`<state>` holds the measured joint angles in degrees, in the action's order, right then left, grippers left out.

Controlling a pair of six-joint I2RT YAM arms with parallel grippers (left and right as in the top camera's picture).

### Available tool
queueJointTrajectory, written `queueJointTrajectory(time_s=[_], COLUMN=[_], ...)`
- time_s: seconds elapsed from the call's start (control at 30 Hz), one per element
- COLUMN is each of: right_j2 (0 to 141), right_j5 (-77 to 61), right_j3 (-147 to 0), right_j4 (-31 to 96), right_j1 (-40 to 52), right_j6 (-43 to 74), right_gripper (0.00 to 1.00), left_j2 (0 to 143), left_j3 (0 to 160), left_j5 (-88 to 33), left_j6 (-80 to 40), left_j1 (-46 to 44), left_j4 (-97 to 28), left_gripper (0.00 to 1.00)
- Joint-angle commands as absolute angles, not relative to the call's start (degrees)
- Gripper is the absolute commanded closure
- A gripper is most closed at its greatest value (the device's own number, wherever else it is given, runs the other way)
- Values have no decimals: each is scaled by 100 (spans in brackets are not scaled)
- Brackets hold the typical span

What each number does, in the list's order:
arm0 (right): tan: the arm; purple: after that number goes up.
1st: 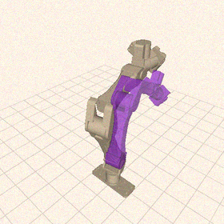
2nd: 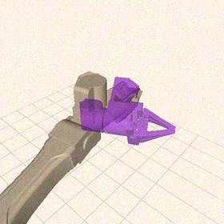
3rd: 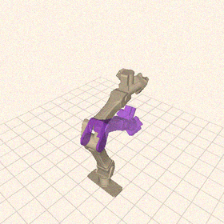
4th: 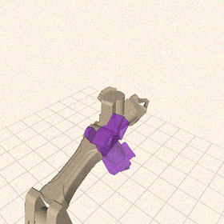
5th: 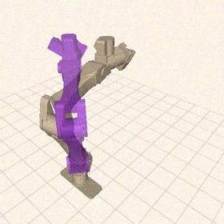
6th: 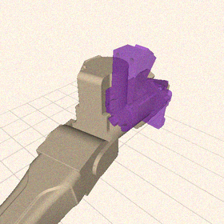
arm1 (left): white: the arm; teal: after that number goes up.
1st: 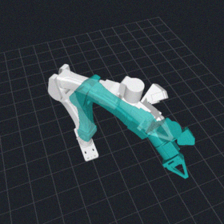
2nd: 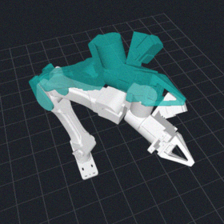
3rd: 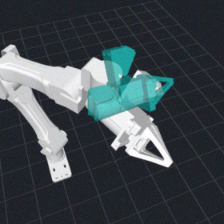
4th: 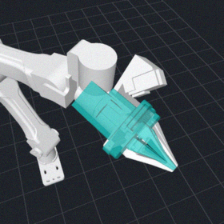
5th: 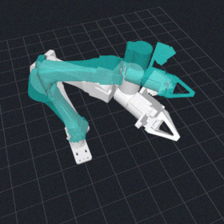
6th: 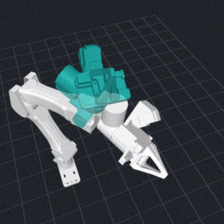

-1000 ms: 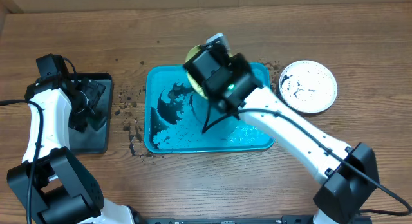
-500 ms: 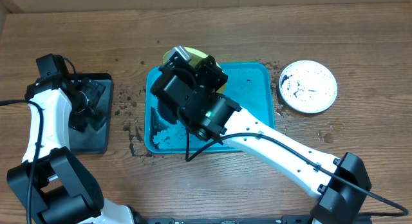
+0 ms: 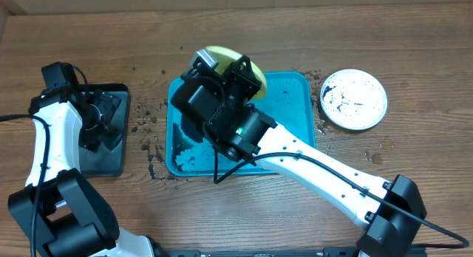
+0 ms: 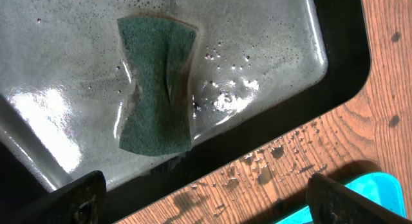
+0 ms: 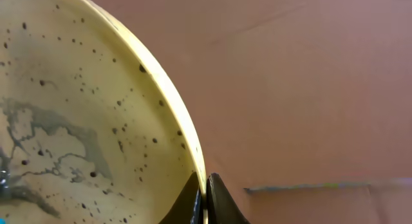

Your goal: Clean dirty plates on tray and stack at the side

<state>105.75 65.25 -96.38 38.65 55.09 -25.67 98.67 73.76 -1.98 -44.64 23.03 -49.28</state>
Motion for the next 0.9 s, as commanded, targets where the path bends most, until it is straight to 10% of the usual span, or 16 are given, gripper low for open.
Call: queueJointTrajectory(time_s=[0.0, 0.33, 0.87], right_j2=[10497, 10370, 10361], right_j5=[4466, 5026, 97], right_j3=[-9741, -9725, -9682], right_j4=[4346, 4381, 5664], right_j1=[5273, 4740, 1212], right_j6=[-2018, -1011, 1723], right_gripper=[96, 96, 96], left_j2=[9813, 9813, 9813], left_j3=[7448, 7448, 7448], left_j5=[-257, -257, -257], left_j6=[-4414, -4414, -4414], left_j1=[2322, 2322, 2322], left_j4=[-4925, -4925, -4925], left_gripper=[0, 0, 0])
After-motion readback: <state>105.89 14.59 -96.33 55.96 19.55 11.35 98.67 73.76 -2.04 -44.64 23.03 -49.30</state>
